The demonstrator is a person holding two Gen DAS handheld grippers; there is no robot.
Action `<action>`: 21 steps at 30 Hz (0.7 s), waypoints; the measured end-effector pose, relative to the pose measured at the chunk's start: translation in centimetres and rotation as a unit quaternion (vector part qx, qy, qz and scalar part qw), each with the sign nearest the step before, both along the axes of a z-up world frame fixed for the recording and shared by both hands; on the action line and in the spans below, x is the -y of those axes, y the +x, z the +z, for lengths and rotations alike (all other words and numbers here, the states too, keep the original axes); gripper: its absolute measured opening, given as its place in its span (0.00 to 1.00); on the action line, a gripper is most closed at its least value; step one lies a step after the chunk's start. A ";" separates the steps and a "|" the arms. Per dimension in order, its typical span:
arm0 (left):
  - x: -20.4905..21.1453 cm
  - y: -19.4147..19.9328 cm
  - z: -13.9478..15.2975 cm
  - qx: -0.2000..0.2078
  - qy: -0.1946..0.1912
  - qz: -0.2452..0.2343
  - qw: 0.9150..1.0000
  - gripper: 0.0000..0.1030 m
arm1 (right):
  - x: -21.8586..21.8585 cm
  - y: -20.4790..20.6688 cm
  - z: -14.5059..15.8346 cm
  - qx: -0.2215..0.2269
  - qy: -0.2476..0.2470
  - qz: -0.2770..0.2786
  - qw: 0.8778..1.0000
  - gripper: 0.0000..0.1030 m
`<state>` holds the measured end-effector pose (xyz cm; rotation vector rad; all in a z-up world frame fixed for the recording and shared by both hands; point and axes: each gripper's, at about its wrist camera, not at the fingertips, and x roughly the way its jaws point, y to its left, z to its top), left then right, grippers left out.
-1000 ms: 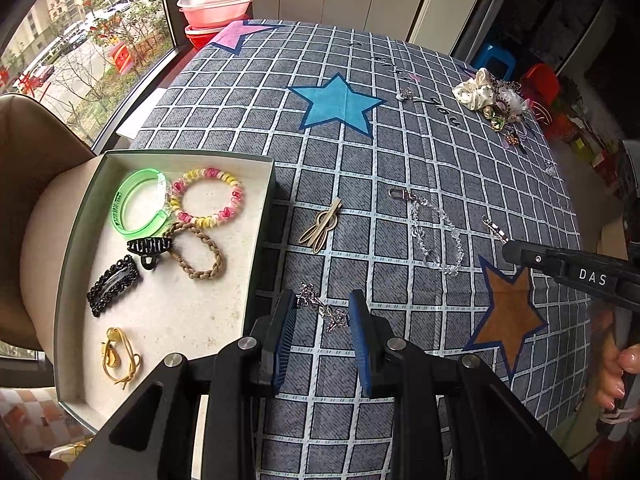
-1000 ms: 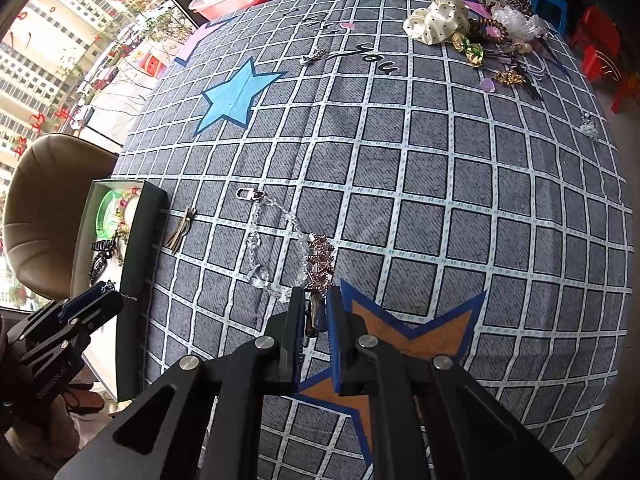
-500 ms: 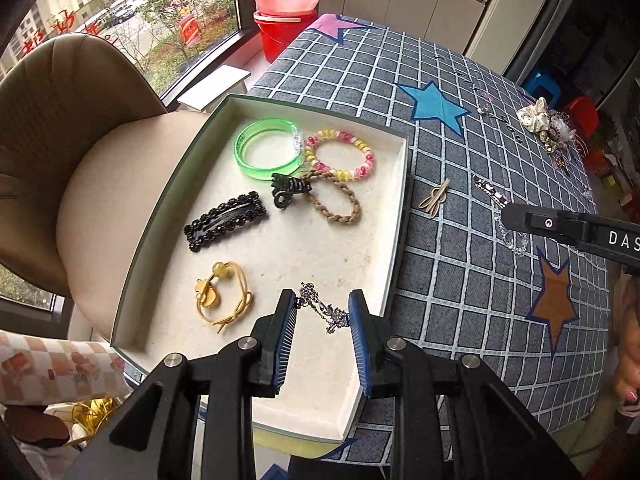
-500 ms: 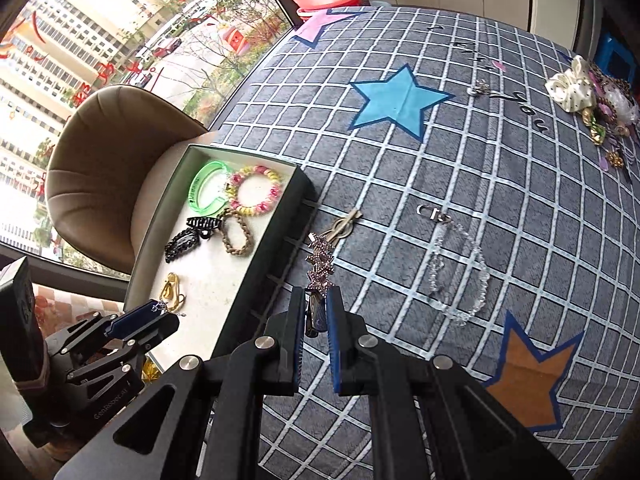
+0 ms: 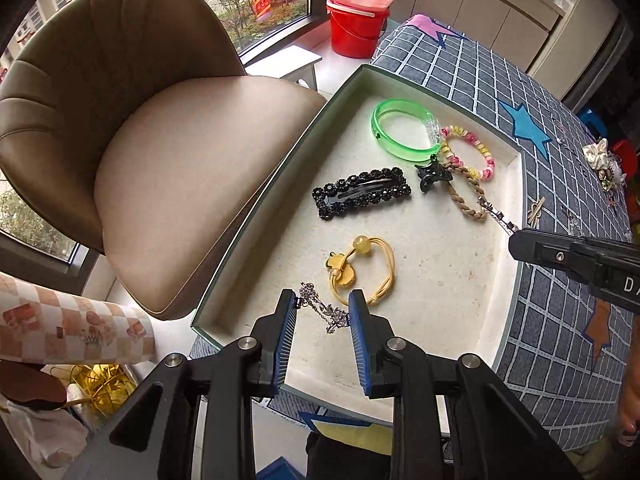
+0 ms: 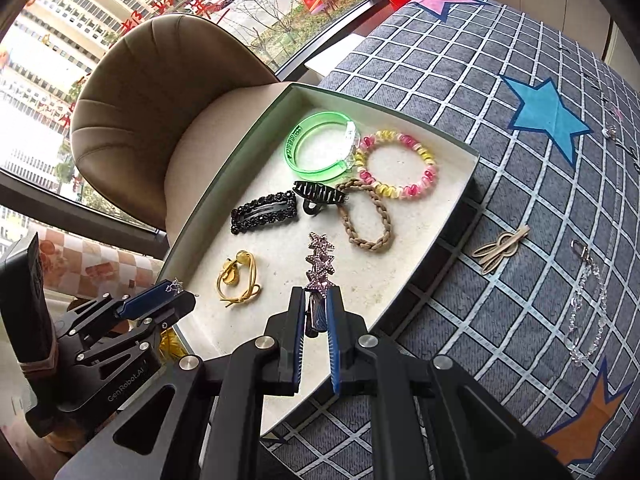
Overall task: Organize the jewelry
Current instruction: 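Carry the silver charm and star hair clip into the tray and open both tools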
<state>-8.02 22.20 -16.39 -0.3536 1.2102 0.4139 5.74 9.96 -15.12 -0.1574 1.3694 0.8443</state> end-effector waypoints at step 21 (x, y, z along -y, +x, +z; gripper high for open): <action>-2.2 2.7 -4.6 -0.018 0.004 0.010 1.000 0.34 | -5.1 1.7 -5.3 0.016 -0.059 0.014 0.998 0.11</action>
